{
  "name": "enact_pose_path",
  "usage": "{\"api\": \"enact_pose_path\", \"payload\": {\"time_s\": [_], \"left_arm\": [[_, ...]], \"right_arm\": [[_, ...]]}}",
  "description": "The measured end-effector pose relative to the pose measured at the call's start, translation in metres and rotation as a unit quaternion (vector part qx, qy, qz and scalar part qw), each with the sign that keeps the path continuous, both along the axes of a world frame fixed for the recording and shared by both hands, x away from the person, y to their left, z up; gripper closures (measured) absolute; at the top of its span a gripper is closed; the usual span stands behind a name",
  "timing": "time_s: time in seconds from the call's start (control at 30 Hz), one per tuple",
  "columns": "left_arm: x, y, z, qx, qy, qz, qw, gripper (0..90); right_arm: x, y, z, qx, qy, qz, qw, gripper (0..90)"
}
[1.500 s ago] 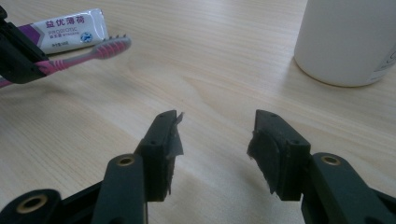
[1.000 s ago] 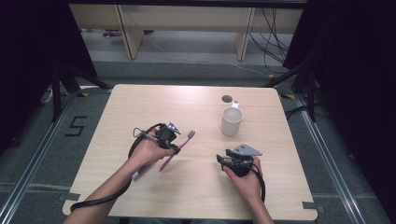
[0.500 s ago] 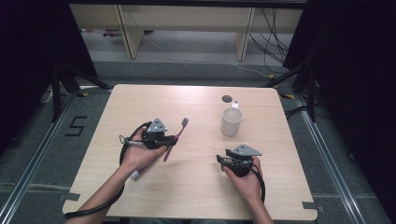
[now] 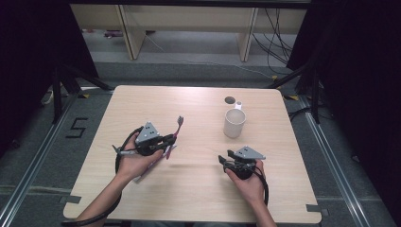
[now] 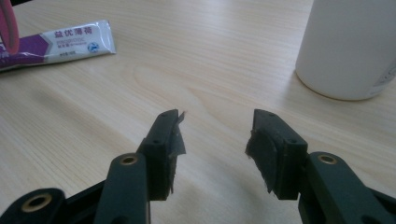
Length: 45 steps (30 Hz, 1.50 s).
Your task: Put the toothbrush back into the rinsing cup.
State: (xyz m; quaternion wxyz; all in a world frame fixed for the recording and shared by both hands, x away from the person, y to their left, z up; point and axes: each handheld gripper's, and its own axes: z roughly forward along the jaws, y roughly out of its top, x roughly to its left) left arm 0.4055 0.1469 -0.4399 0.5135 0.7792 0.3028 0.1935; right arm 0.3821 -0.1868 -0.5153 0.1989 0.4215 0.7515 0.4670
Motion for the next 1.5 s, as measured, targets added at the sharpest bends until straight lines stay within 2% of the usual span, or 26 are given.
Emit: {"api": "enact_pose_path", "payload": {"time_s": [0.03, 0.07, 0.1, 0.13, 0.17, 0.2, 0.23, 0.27, 0.33, 0.37, 0.43, 0.47, 0.5, 0.53, 0.63, 0.77, 0.87, 0.9, 0.93, 0.97, 1.0, 1.03, 1.07, 1.1, 1.27, 1.5], "left_arm": [[0.000, 0.000, 0.000, 0.000, 0.000, 0.000, 1.0000, 81.6], [-0.001, 0.002, 0.000, 0.001, -0.002, 0.003, 1.0000, 81.6], [-0.002, 0.004, 0.000, -0.003, -0.007, 0.006, 1.0000, 81.6], [-0.002, 0.006, 0.000, -0.006, -0.007, 0.007, 0.9999, 81.7], [-0.003, 0.008, -0.001, -0.013, -0.009, 0.009, 0.9998, 81.6], [-0.004, 0.010, -0.001, -0.017, -0.009, 0.011, 0.9998, 81.6], [-0.004, 0.011, -0.002, -0.019, -0.008, 0.010, 0.9997, 81.6], [-0.006, 0.013, -0.003, -0.020, -0.010, 0.013, 0.9997, 81.6], [-0.008, 0.014, -0.005, -0.023, -0.012, 0.013, 0.9996, 81.6], [-0.008, 0.013, -0.006, -0.028, -0.014, 0.014, 0.9994, 81.6], [-0.010, 0.013, -0.007, -0.034, -0.020, 0.016, 0.9991, 81.6], [-0.010, 0.012, -0.007, -0.032, -0.023, 0.017, 0.9991, 81.7], [-0.010, 0.011, -0.008, -0.042, -0.027, 0.017, 0.9986, 81.6], [-0.011, 0.009, -0.008, -0.046, -0.029, 0.018, 0.9984, 81.6], [-0.012, 0.005, -0.007, -0.047, -0.034, 0.022, 0.9981, 81.6], [-0.011, -0.003, -0.009, -0.051, -0.037, 0.022, 0.9978, 81.6], [-0.010, -0.009, -0.009, -0.046, -0.043, 0.019, 0.9979, 81.6], [-0.010, -0.011, -0.009, -0.044, -0.044, 0.018, 0.9979, 81.6], [-0.009, -0.013, -0.008, -0.044, -0.047, 0.015, 0.9978, 81.6], [-0.009, -0.016, -0.008, -0.050, -0.051, 0.014, 0.9974, 81.6], [-0.009, -0.018, -0.006, -0.044, -0.051, 0.014, 0.9976, 81.6], [-0.009, -0.020, -0.006, -0.048, -0.053, 0.013, 0.9973, 81.6], [-0.009, -0.023, -0.005, -0.048, -0.055, 0.012, 0.9972, 81.6], [-0.008, -0.025, -0.005, -0.051, -0.058, 0.010, 0.9970, 81.6], [-0.008, -0.037, -0.004, -0.055, -0.067, 0.006, 0.9963, 81.6], [-0.008, -0.051, -0.004, -0.057, -0.066, 0.003, 0.9962, 81.6]], "right_arm": [[0.000, 0.000, 0.000, 0.000, 0.000, 0.000, 1.0000, 52.6], [-0.003, 0.003, 0.001, 0.012, 0.010, -0.010, 0.9998, 52.3], [-0.001, -0.001, 0.004, -0.007, -0.011, -0.003, 0.9999, 51.9], [0.000, 0.000, 0.005, 0.002, -0.018, 0.003, 0.9998, 51.6], [-0.001, 0.001, 0.008, 0.007, -0.014, -0.002, 0.9999, 51.3], [0.000, 0.001, 0.010, 0.006, -0.029, -0.003, 0.9996, 51.2], [-0.002, 0.005, 0.013, 0.026, -0.014, -0.007, 0.9995, 51.2], [0.000, 0.005, 0.018, 0.025, -0.032, 0.001, 0.9992, 52.9], [-0.002, 0.008, 0.023, 0.040, -0.028, -0.001, 0.9988, 53.8], [-0.002, 0.008, 0.023, 0.040, -0.028, -0.001, 0.9988, 53.8], [-0.002, 0.011, 0.028, 0.054, -0.037, 0.003, 0.9978, 53.9], [-0.002, 0.012, 0.031, 0.051, -0.049, 0.001, 0.9975, 54.0], [-0.003, 0.015, 0.034, 0.063, -0.043, 0.001, 0.9971, 54.0], [-0.004, 0.018, 0.040, 0.075, -0.048, 0.003, 0.9961, 54.9], [-0.004, 0.021, 0.047, 0.085, -0.054, 0.005, 0.9949, 55.8], [-0.004, 0.026, 0.056, 0.085, -0.065, 0.013, 0.9941, 57.5], [-0.003, 0.030, 0.061, 0.092, -0.078, 0.014, 0.9927, 58.6], [-0.004, 0.033, 0.064, 0.101, -0.071, 0.013, 0.9923, 59.1], [-0.003, 0.033, 0.065, 0.098, -0.078, 0.019, 0.9919, 59.3], [-0.003, 0.035, 0.067, 0.096, -0.077, 0.017, 0.9922, 59.7], [-0.004, 0.038, 0.069, 0.102, -0.076, 0.020, 0.9917, 60.0], [-0.003, 0.040, 0.071, 0.107, -0.080, 0.026, 0.9907, 60.3], [-0.003, 0.042, 0.074, 0.102, -0.077, 0.027, 0.9915, 60.6], [-0.003, 0.044, 0.076, 0.098, -0.084, 0.027, 0.9913, 60.8], [-0.001, 0.052, 0.082, 0.108, -0.092, 0.036, 0.9892, 62.5], [0.001, 0.059, 0.091, 0.109, -0.104, 0.043, 0.9877, 64.8]]}}
